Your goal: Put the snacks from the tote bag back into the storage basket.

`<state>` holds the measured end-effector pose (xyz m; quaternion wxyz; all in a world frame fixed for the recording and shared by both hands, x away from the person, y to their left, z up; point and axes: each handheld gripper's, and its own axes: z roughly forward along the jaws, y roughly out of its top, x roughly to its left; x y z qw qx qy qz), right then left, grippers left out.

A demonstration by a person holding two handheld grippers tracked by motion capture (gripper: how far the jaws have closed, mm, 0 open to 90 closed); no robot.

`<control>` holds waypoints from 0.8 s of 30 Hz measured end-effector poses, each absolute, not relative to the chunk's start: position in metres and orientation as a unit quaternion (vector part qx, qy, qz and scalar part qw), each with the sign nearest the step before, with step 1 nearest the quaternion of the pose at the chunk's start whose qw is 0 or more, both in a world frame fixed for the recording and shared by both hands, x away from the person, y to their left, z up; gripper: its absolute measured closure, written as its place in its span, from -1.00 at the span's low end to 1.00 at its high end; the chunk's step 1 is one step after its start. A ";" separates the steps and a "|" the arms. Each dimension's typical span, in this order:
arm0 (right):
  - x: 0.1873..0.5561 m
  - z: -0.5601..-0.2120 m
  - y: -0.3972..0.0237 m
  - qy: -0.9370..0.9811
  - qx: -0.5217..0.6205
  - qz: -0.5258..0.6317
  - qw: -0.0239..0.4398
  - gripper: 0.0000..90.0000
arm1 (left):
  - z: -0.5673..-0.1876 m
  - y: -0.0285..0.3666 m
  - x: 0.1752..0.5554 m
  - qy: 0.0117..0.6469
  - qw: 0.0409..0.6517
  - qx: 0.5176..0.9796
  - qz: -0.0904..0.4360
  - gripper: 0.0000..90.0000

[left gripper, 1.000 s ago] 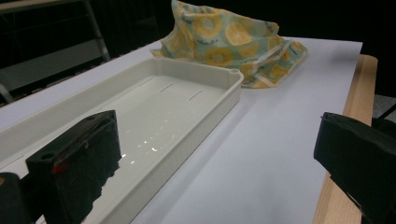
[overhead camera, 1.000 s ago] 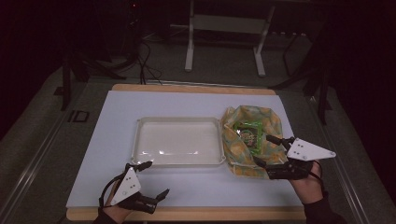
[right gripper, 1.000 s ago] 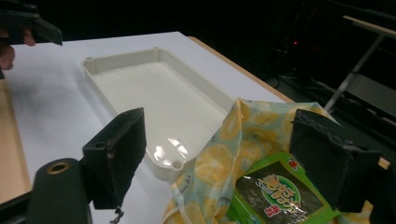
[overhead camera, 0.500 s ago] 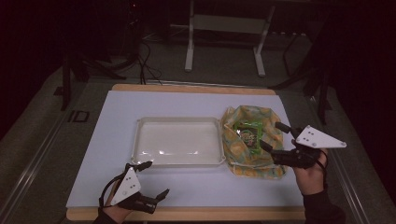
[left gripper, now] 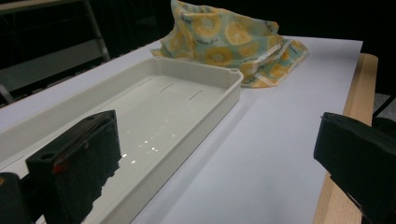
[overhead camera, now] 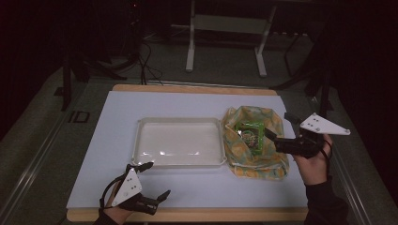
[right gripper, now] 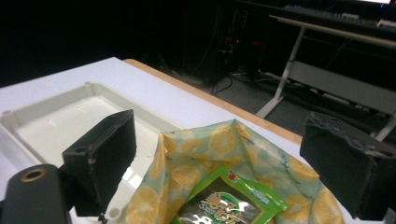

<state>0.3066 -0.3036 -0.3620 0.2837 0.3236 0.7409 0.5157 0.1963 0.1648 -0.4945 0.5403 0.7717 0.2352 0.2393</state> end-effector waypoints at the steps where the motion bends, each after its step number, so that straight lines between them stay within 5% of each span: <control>1: 0.308 -0.362 -0.304 0.740 0.324 0.518 0.281 -0.78 | -0.494 0.165 0.196 0.235 0.539 0.773 0.239 -0.98; 11: 0.333 -0.365 -0.308 0.728 0.364 0.494 0.306 -0.77 | -0.495 0.164 0.196 0.234 0.537 0.775 0.238 -0.97; 24: 0.368 -0.391 -0.320 0.728 0.439 0.459 0.259 -0.50 | -0.495 0.164 0.196 0.233 0.536 0.776 0.238 -0.98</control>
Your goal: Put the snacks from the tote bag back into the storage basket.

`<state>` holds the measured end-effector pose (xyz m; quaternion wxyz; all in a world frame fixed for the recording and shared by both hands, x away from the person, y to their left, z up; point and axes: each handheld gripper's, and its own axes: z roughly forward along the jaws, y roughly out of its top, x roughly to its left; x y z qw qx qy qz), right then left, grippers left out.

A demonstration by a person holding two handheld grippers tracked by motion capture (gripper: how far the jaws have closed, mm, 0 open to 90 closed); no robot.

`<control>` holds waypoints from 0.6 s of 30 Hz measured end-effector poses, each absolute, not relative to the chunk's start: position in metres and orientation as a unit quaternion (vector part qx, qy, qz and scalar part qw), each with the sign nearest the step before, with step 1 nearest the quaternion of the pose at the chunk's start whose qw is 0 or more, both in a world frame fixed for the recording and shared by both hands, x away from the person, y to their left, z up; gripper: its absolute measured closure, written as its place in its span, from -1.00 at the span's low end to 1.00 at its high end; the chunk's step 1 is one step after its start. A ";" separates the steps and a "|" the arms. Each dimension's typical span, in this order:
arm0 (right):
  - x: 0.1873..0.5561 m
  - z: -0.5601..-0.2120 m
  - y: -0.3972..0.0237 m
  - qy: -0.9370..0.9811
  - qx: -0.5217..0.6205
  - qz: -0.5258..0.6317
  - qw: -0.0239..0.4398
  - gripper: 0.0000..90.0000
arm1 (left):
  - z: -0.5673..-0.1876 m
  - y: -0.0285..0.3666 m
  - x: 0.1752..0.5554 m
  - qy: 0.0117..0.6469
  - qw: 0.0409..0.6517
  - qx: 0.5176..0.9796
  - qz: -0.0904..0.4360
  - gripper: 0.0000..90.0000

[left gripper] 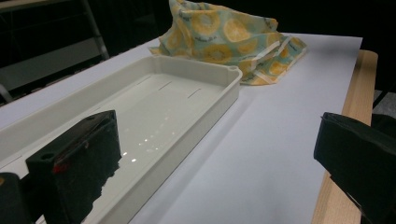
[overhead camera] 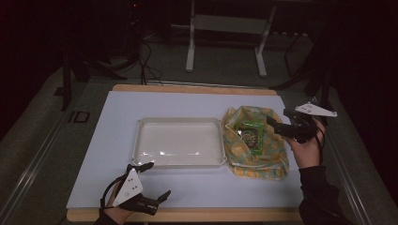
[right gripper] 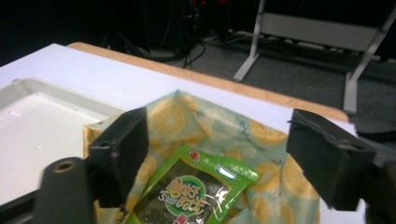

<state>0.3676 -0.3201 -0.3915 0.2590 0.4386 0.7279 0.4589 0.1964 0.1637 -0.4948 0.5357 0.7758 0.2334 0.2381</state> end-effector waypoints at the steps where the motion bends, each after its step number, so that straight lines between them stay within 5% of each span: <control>1: 0.368 -0.391 -0.320 0.728 0.439 0.459 0.259 -0.50 | -0.495 0.164 0.196 0.233 0.535 0.776 0.238 -0.98; 18: 0.397 -0.438 -0.318 0.740 0.479 0.427 0.201 -0.33 | -0.495 0.162 0.197 0.228 0.531 0.779 0.244 -0.98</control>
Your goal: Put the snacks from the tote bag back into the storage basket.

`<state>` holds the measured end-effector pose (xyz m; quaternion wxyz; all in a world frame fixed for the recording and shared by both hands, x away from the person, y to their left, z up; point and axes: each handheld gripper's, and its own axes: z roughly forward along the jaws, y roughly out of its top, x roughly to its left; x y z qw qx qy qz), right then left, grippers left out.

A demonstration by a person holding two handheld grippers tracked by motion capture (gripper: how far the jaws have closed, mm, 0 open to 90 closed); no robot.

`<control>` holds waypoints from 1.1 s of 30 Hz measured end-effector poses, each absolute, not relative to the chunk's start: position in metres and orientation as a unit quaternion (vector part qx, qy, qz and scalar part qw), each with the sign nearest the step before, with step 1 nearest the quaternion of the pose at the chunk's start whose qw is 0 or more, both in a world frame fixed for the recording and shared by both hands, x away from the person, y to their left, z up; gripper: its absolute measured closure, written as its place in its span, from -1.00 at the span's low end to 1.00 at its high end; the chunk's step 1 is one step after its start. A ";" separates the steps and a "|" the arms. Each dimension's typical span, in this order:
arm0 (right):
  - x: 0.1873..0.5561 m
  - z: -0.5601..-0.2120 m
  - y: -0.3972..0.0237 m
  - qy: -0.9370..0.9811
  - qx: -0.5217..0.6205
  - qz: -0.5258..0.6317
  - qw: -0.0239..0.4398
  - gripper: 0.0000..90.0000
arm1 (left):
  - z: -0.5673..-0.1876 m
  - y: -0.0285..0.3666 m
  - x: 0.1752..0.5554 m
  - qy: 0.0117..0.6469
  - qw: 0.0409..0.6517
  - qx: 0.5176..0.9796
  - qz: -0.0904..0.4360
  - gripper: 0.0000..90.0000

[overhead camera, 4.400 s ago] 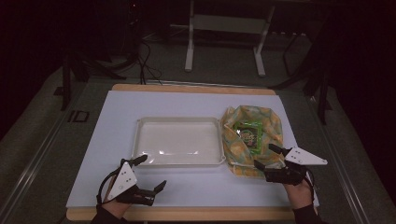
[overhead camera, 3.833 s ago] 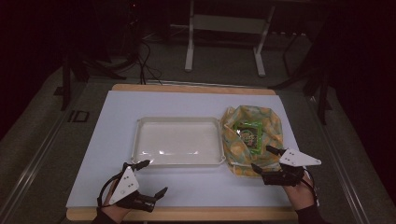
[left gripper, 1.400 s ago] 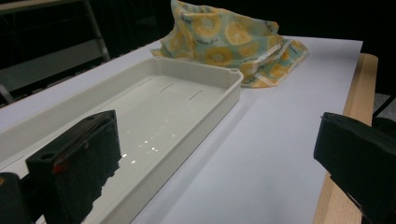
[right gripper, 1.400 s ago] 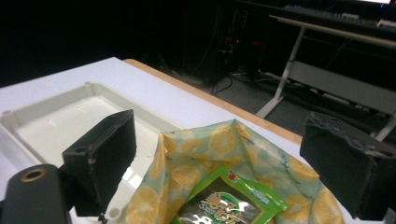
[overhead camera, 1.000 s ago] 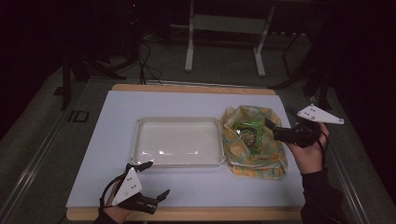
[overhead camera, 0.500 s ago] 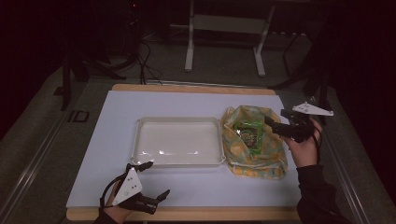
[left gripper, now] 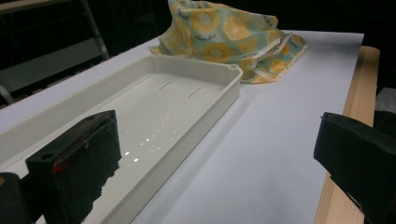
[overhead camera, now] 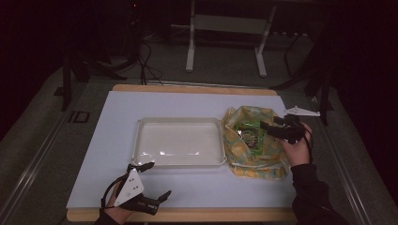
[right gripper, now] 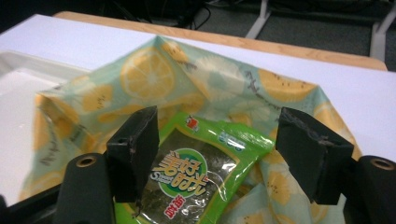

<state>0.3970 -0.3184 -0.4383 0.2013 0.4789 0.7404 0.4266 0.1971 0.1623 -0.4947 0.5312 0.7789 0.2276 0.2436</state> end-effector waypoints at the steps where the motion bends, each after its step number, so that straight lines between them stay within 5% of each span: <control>1: 0.397 -0.438 -0.318 0.740 0.479 0.427 0.201 -0.33 | -0.494 0.162 0.197 0.227 0.531 0.779 0.245 -0.98; 22: 0.413 -0.476 -0.313 0.749 0.516 0.389 0.147 -0.19 | -0.495 0.161 0.198 0.226 0.527 0.782 0.245 -0.98; 33: 0.422 -0.488 -0.316 0.737 0.561 0.363 0.098 0.07 | -0.495 0.160 0.198 0.224 0.524 0.785 0.243 -0.98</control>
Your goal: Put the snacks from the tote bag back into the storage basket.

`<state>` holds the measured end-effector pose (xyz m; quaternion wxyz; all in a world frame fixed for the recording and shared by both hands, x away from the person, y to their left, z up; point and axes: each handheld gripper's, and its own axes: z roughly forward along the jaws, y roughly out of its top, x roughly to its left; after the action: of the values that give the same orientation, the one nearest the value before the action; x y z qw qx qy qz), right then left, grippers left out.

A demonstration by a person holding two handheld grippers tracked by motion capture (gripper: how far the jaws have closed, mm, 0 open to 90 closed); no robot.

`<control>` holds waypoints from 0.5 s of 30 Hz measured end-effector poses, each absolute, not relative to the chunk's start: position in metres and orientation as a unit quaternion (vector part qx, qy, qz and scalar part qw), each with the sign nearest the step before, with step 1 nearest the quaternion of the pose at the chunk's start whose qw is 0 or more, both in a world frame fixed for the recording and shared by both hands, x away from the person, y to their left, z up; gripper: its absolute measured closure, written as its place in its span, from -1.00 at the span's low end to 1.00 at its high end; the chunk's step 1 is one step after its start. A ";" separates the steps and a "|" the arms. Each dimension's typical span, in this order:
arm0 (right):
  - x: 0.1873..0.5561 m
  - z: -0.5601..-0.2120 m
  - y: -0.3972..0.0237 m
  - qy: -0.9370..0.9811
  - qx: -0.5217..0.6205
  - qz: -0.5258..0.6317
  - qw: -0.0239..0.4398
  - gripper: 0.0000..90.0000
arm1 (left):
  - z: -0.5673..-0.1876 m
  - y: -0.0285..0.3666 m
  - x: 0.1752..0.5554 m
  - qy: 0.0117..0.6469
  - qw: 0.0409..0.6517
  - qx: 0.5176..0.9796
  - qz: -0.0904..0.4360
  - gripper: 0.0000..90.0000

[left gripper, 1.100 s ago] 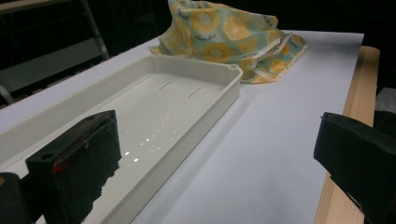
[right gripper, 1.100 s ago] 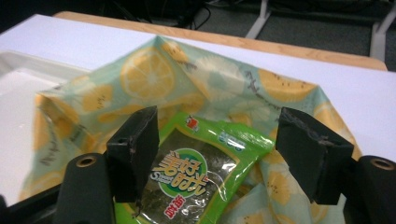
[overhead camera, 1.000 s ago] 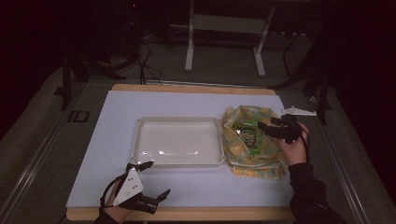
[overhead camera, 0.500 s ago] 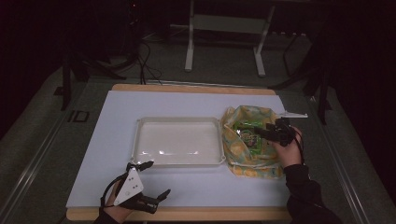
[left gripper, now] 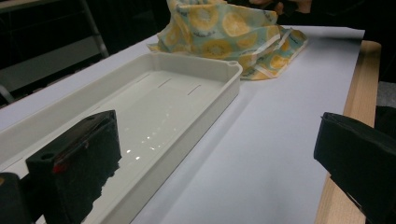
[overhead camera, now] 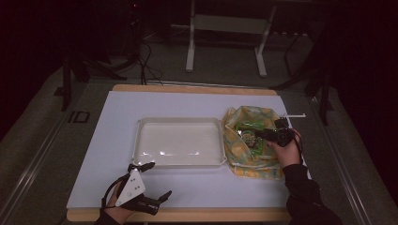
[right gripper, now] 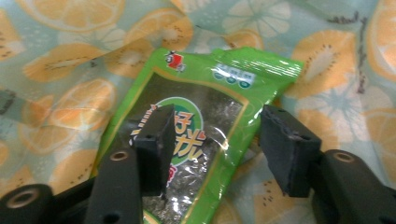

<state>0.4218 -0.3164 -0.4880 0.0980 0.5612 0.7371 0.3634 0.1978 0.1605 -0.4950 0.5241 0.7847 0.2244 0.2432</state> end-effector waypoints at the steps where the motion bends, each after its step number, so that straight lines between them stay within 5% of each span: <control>1: 0.422 -0.489 -0.317 0.736 0.564 0.363 0.093 0.07 | -0.495 0.160 0.198 0.224 0.524 0.785 0.243 -0.98; 15: 0.431 -0.507 -0.314 0.744 0.582 0.321 0.060 0.21 | -0.495 0.160 0.198 0.225 0.522 0.786 0.243 -0.98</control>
<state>0.4309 -0.3137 -0.5069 0.0602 0.5824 0.7444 0.3210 0.1977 0.1597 -0.4954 0.5221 0.7861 0.2245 0.2430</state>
